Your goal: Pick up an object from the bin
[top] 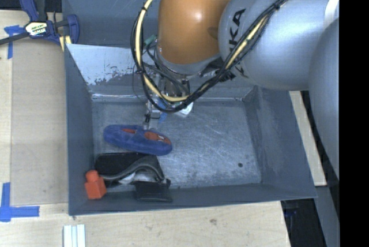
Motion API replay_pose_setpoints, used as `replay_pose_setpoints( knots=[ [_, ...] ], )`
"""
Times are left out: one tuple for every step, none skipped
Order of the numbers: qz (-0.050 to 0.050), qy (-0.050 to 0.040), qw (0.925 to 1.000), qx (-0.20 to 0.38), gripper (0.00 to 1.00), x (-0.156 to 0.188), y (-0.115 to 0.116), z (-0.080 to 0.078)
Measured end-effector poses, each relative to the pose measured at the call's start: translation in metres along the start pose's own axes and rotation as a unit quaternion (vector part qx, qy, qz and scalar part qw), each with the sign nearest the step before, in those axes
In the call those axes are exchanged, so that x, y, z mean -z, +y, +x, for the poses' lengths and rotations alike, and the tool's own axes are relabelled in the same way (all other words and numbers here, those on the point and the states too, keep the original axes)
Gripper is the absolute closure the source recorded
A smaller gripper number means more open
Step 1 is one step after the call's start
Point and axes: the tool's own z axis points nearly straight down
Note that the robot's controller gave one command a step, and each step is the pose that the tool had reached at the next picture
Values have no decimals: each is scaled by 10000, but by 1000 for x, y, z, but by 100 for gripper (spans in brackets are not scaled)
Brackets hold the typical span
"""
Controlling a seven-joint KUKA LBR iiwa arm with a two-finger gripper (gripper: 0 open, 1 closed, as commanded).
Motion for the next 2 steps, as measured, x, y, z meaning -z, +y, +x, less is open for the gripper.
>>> replay_pose_setpoints(
  knots=[
    [-26,-93,9993,-365,0,-127,23,27],
    [-4,-27,9844,-1758,0,-144,56,-18]
  ],
)
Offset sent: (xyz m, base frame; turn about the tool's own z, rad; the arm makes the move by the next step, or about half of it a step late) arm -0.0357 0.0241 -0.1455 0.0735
